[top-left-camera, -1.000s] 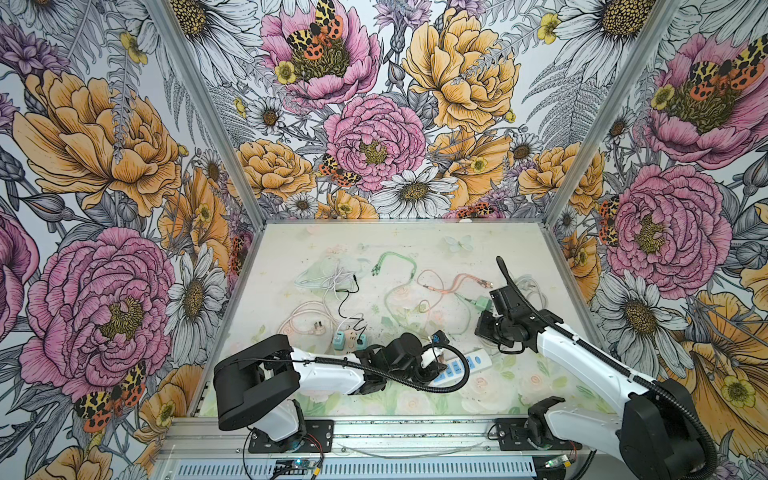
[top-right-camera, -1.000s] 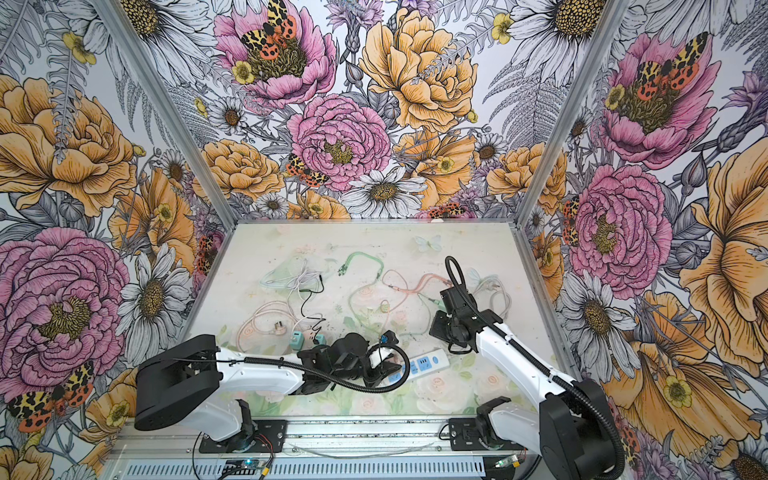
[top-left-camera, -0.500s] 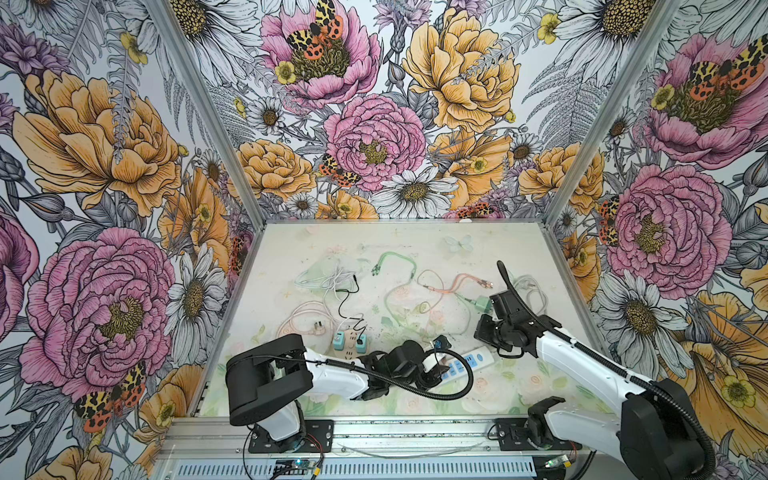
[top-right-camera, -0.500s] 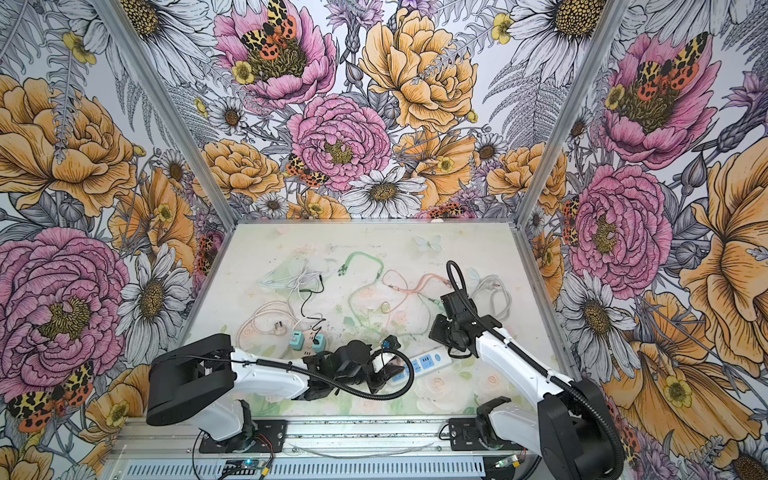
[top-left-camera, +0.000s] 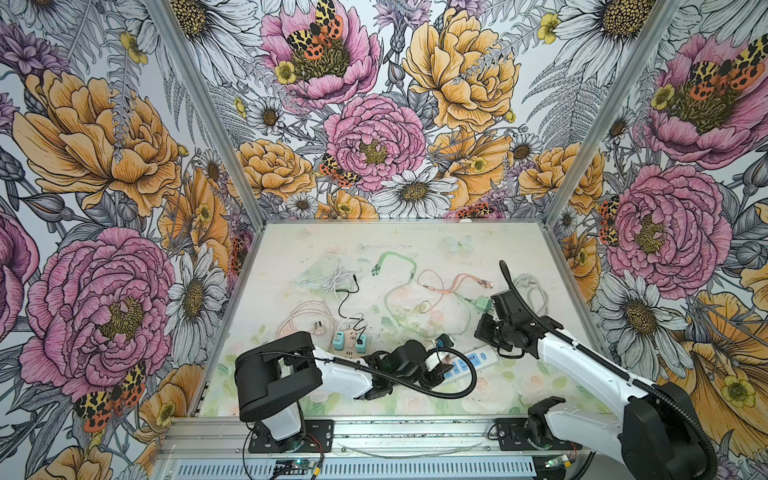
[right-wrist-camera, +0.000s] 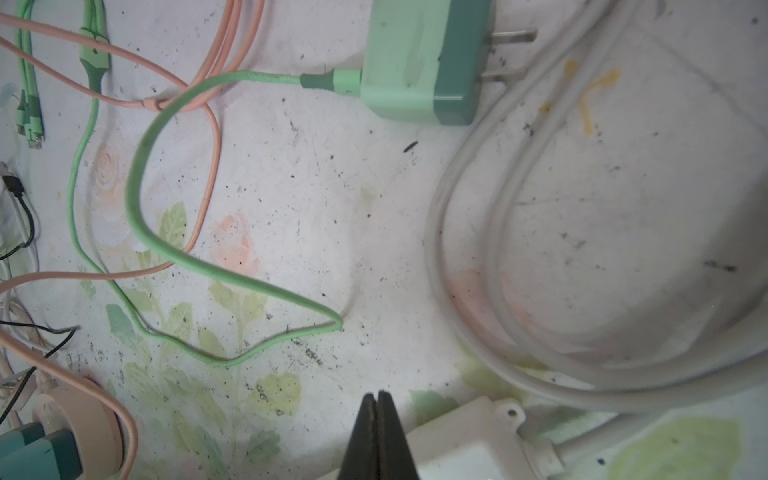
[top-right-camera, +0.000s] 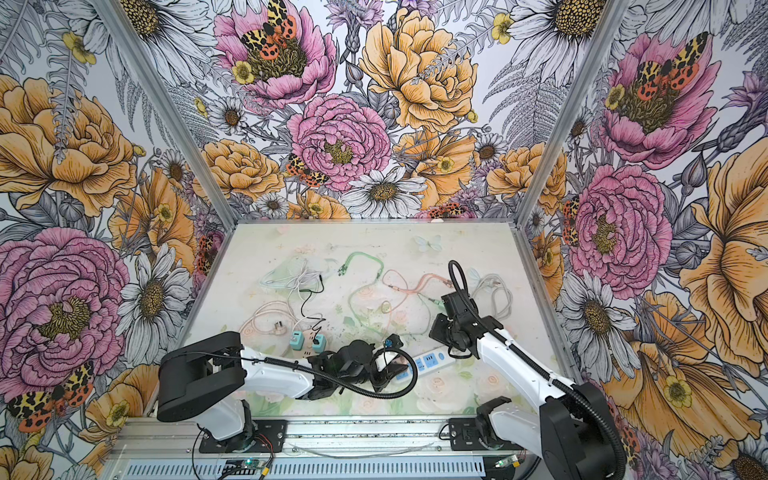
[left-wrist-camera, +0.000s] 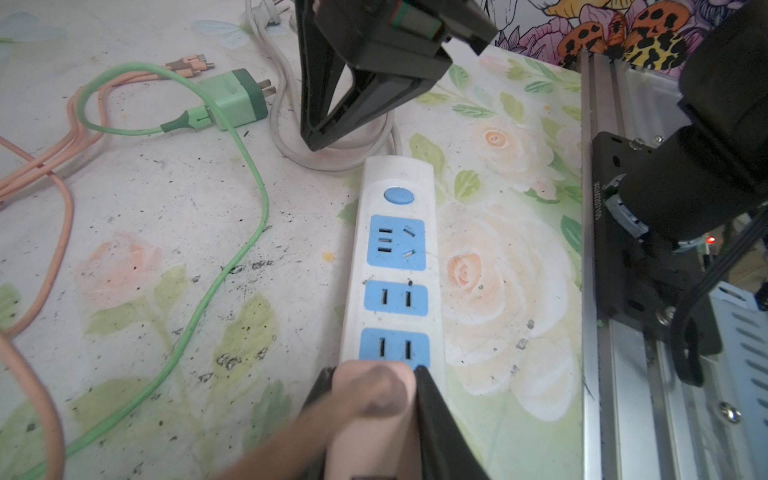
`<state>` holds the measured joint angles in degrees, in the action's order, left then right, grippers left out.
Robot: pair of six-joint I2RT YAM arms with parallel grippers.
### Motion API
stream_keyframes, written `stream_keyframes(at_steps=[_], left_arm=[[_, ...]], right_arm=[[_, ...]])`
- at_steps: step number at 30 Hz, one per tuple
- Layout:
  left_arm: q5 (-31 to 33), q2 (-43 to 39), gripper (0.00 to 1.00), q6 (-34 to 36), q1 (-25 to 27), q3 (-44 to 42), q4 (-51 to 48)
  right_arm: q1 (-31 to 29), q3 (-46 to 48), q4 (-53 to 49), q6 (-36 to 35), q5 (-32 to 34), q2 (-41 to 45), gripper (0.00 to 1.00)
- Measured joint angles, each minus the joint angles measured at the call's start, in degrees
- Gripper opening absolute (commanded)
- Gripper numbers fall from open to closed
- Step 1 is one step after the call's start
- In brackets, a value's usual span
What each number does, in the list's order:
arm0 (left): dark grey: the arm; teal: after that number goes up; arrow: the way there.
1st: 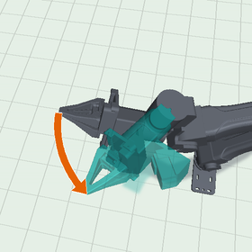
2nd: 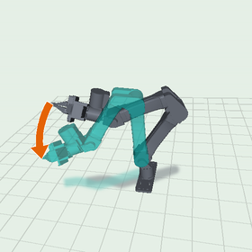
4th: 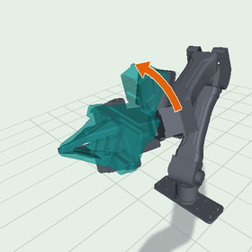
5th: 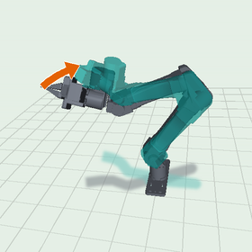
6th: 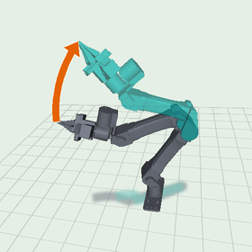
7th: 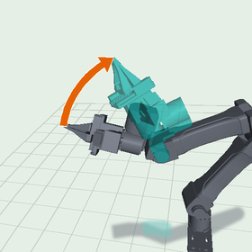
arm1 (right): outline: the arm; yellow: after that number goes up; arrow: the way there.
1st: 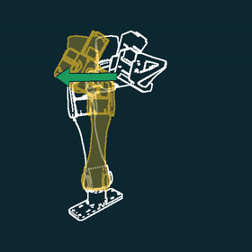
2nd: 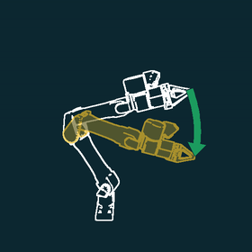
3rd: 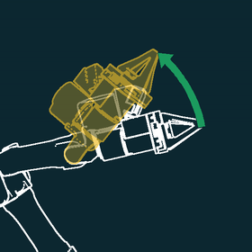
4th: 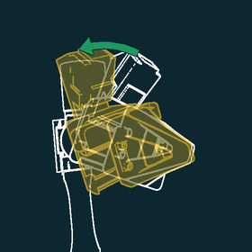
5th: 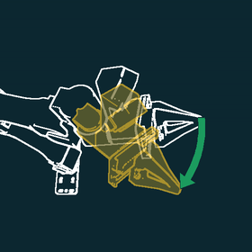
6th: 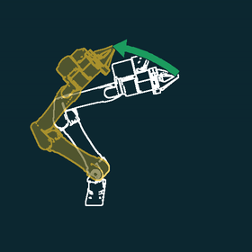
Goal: Insert the plug
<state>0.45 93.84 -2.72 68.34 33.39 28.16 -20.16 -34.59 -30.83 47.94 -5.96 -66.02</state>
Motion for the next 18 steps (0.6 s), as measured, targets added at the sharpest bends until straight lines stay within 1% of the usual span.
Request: stream_keyframes(at_steps=[5,11,15,18], left_arm=[[2.2,-0.7,0.24,-0.1,-1.6,-0.1,-1.4],[7.7,-1.4,0.23,0.1,-4.8,-0.8,-1.6],[9.0,-1.5,0.23,0.2,-7.1,-1.2,-1.3],[9.0,-0.7,0.23,0.7,-7.3,-0.7,-1.0]], right_arm=[[0.0,-0.2,0.3,-0.5,-0.2,-1.7,0.05],[0.4,-1.0,1.4,-1.2,-0.4,-3.3,0.05],[1.0,-1.0,2.6,-1.4,-0.8,-4.0,0.05],[1.6,-1.0,3.1,-1.6,-1.4,-4.6,0.05]])
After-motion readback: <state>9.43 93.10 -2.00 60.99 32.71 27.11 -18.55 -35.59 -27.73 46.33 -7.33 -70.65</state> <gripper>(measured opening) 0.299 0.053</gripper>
